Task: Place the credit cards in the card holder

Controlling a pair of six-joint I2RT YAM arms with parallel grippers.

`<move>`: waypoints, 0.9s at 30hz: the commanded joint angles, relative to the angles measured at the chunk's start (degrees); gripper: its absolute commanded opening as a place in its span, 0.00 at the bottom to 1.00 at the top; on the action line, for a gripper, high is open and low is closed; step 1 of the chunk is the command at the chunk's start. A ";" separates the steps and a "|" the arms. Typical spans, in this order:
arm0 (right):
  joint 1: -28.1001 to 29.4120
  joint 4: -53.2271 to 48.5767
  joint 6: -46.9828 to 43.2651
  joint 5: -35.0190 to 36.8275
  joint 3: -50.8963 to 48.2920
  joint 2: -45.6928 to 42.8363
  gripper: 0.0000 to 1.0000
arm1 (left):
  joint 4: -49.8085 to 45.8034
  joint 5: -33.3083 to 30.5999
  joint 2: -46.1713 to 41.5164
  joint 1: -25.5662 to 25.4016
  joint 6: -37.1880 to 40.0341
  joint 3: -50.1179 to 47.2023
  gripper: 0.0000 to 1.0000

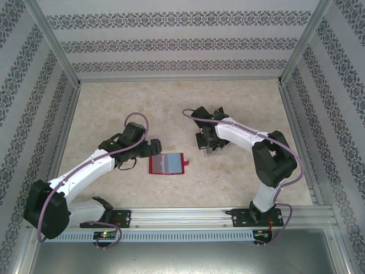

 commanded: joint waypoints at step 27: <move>4.71 36.59 22.84 -22.69 -23.40 -28.51 0.00 | -12.22 -6.50 6.03 -0.52 8.05 2.42 1.00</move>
